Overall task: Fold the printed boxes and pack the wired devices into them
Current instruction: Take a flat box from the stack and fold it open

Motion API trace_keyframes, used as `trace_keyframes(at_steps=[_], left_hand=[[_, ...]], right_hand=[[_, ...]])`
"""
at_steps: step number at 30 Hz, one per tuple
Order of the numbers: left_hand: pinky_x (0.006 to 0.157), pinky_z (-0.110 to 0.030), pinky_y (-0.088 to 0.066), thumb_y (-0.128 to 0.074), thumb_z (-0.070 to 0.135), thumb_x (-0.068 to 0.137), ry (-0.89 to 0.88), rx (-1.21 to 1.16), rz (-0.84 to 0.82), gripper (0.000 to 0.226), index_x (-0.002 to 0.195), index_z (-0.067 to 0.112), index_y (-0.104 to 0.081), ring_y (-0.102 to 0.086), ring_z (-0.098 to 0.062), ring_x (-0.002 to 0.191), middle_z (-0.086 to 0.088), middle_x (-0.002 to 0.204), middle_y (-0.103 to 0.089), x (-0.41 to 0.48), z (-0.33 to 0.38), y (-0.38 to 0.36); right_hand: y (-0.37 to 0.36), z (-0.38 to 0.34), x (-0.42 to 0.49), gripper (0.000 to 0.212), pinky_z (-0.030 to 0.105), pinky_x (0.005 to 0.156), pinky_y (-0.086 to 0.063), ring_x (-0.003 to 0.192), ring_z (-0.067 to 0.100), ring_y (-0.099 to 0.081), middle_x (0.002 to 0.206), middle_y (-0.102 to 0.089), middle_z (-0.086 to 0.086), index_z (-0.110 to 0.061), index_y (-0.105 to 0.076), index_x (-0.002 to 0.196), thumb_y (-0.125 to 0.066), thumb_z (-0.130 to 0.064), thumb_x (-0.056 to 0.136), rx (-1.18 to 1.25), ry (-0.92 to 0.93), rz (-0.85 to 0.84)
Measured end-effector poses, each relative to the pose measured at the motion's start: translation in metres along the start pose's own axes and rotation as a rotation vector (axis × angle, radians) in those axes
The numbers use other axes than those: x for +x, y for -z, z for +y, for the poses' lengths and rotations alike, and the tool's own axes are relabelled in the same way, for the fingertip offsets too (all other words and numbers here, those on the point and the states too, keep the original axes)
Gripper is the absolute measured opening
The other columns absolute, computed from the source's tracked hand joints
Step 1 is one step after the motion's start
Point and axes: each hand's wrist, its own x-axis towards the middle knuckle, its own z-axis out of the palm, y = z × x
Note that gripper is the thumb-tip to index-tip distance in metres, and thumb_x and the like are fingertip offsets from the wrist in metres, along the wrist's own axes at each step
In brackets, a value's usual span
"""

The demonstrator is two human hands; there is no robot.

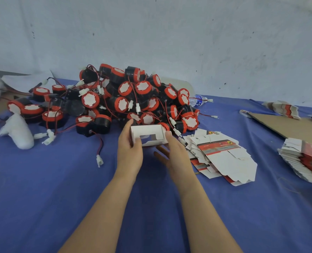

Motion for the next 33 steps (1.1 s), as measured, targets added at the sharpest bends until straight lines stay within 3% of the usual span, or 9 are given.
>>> trace_keyframes(at_steps=[4, 8, 11, 15, 18, 21, 25, 29, 33], left_hand=[[0.076, -0.002, -0.043, -0.038, 0.002, 0.099, 0.037, -0.078, 0.043, 0.046, 0.123, 0.04, -0.047, -0.048, -0.006, 0.115, 0.012, 0.126, -0.052, 0.003, 0.001, 0.004], [0.091, -0.012, -0.045, -0.036, -0.005, 0.096, 0.021, -0.073, -0.055, 0.055, 0.134, 0.033, -0.048, -0.048, -0.004, 0.121, 0.011, 0.136, -0.051, 0.001, 0.003, 0.004], [0.105, -0.02, -0.04, -0.035, -0.009, 0.092, -0.023, -0.02, -0.158, 0.064, 0.13, 0.041, -0.05, -0.043, -0.005, 0.13, 0.01, 0.142, -0.048, -0.001, 0.007, 0.004], [0.085, -0.003, -0.042, -0.041, -0.007, 0.086, 0.0, -0.062, -0.326, 0.069, 0.111, 0.056, -0.052, -0.04, -0.002, 0.131, 0.016, 0.142, -0.045, -0.004, 0.012, 0.008], [0.11, -0.019, -0.033, -0.048, 0.02, 0.091, 0.035, -0.091, -0.426, 0.049, 0.131, 0.048, -0.048, -0.031, 0.002, 0.137, 0.018, 0.15, -0.035, -0.006, 0.012, 0.006], [0.118, -0.035, -0.021, -0.043, 0.043, 0.082, 0.078, -0.137, -0.49, 0.061, 0.143, 0.036, -0.042, -0.025, -0.006, 0.143, 0.014, 0.153, -0.033, -0.004, 0.013, 0.005], [0.114, -0.031, -0.032, -0.052, 0.019, 0.097, -0.019, 0.04, -0.433, 0.05, 0.143, 0.034, -0.041, -0.034, -0.005, 0.138, 0.012, 0.149, -0.038, -0.002, 0.008, 0.005], [0.089, -0.02, -0.047, -0.048, 0.006, 0.096, -0.027, 0.086, -0.274, 0.041, 0.123, 0.036, -0.05, -0.052, -0.013, 0.119, 0.005, 0.129, -0.055, -0.001, 0.001, 0.005], [0.097, -0.038, -0.05, -0.046, -0.001, 0.094, 0.054, -0.062, -0.111, 0.047, 0.104, 0.044, -0.053, -0.056, -0.011, 0.11, 0.012, 0.114, -0.059, 0.005, 0.001, 0.008]], right_hand=[[0.0, -0.002, -0.002, 0.025, 0.034, 0.085, -0.054, 0.11, 0.011, -0.06, 0.116, -0.067, -0.006, -0.032, -0.071, 0.101, -0.055, -0.049, 0.09, 0.102, -0.031, -0.098], [0.005, 0.002, -0.002, 0.038, 0.035, 0.098, -0.049, 0.122, 0.016, -0.055, 0.132, -0.06, -0.003, -0.027, -0.054, 0.134, -0.054, -0.032, 0.096, -0.015, 0.055, -0.17], [0.013, -0.002, -0.001, 0.033, 0.028, 0.084, -0.054, 0.103, 0.013, -0.065, 0.117, -0.068, 0.0, -0.027, -0.058, 0.126, -0.06, -0.022, 0.093, -0.042, 0.041, -0.202], [0.02, -0.001, -0.002, 0.041, 0.033, 0.088, -0.055, 0.101, 0.019, -0.067, 0.11, -0.071, 0.001, -0.029, -0.057, 0.124, -0.064, -0.01, 0.089, -0.125, 0.013, -0.194], [0.02, -0.003, -0.003, 0.042, 0.039, 0.091, -0.053, 0.101, 0.024, -0.066, 0.111, -0.07, 0.009, -0.027, -0.058, 0.123, -0.064, -0.005, 0.088, -0.15, 0.043, -0.116], [0.022, -0.004, -0.001, 0.039, 0.037, 0.085, -0.052, 0.091, 0.022, -0.065, 0.104, -0.072, 0.009, -0.029, -0.063, 0.116, -0.063, -0.002, 0.087, -0.128, 0.06, -0.081], [0.023, -0.005, -0.002, 0.042, 0.04, 0.089, -0.05, 0.1, 0.03, -0.066, 0.104, -0.073, 0.008, -0.028, -0.062, 0.117, -0.061, 0.001, 0.087, -0.126, 0.079, -0.111], [0.02, -0.007, -0.003, 0.053, 0.039, 0.095, -0.052, 0.112, 0.028, -0.062, 0.116, -0.068, 0.006, -0.031, -0.058, 0.128, -0.062, 0.002, 0.086, -0.154, 0.081, -0.173], [0.017, -0.008, -0.004, 0.052, 0.026, 0.088, -0.054, 0.115, 0.013, -0.061, 0.123, -0.065, -0.008, -0.035, -0.055, 0.128, -0.053, 0.002, 0.091, -0.076, 0.115, -0.264]])
